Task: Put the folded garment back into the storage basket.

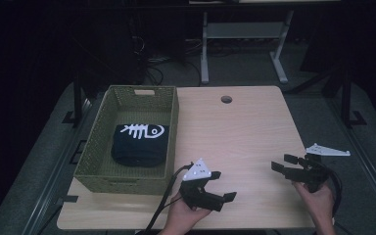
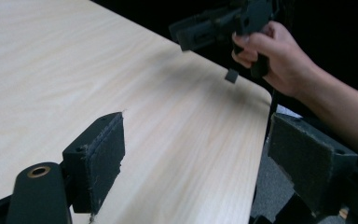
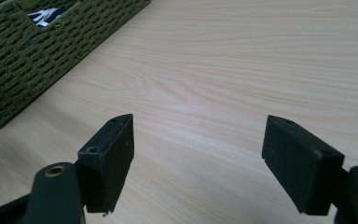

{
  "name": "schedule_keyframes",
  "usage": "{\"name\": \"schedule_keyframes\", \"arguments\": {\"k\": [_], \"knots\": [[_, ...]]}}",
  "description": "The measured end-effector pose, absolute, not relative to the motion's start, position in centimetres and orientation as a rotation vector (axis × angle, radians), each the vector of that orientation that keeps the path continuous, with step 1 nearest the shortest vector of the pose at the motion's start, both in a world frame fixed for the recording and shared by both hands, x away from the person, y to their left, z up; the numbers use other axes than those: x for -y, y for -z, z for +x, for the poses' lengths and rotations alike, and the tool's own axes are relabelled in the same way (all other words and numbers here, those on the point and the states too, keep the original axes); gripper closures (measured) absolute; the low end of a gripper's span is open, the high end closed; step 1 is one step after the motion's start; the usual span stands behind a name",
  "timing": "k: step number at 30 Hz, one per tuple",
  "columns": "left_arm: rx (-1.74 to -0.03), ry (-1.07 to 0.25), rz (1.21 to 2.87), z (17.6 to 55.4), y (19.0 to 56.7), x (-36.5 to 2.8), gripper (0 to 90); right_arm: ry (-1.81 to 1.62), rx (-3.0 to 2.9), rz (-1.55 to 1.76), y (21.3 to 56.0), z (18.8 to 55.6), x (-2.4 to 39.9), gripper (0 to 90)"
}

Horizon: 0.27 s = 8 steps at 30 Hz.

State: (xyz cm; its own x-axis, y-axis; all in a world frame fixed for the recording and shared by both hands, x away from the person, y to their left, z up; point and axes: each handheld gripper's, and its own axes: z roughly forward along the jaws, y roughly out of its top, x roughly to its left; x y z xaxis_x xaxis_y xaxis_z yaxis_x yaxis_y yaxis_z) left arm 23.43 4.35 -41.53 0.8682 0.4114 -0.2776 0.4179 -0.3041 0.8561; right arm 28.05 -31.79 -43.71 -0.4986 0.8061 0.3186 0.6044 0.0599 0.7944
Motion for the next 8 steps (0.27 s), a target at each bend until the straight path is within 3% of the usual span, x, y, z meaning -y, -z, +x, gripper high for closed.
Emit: {"name": "schedule_keyframes", "arguments": {"k": [8], "knots": [[-0.618,0.019,1.967,22.6,43.5,-4.5,18.5,-1.525,-1.958,1.421,44.4,26.0,32.1,24.6]]}}
